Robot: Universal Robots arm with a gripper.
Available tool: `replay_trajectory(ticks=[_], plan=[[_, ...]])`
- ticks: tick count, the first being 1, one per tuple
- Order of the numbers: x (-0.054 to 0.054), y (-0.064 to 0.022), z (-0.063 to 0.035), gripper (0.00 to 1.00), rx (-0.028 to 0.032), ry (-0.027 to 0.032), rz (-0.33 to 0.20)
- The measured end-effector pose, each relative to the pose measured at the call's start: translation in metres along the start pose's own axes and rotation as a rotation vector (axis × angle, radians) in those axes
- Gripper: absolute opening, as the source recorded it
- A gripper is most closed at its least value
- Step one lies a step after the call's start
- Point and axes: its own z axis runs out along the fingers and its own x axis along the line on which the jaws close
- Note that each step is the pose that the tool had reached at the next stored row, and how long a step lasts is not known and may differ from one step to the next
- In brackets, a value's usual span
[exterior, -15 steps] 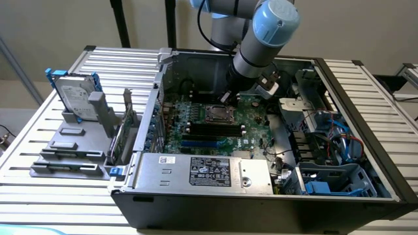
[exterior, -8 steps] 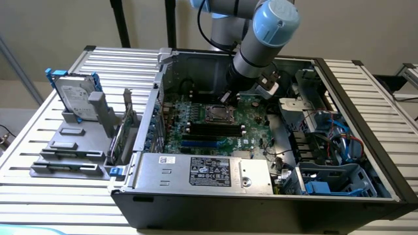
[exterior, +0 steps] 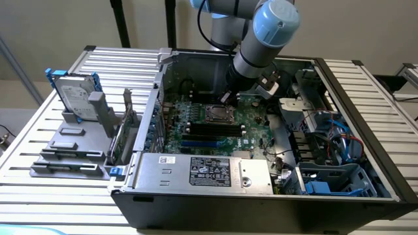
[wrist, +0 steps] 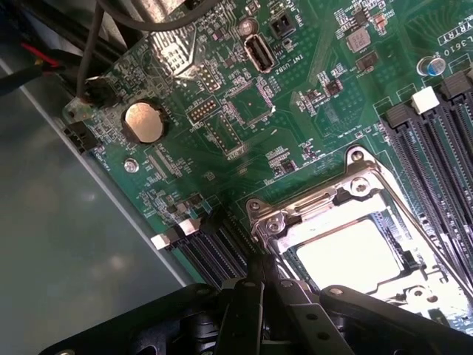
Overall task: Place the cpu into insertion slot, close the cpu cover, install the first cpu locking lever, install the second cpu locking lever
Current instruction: 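Install the first cpu locking lever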
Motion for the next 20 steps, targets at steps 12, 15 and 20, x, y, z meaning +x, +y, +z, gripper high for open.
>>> replay_trajectory(ticks=[12,15,20], plan=[[-0.0001,0.0006,0.0012,0.11,0.0117,0.0031,-0.026],[0.0,0.0007,0.0013,0.11,0.0157,0.0047,-0.034],[0.0002,0.0009,0.0013,0.11,0.0204,0.0056,-0.044]])
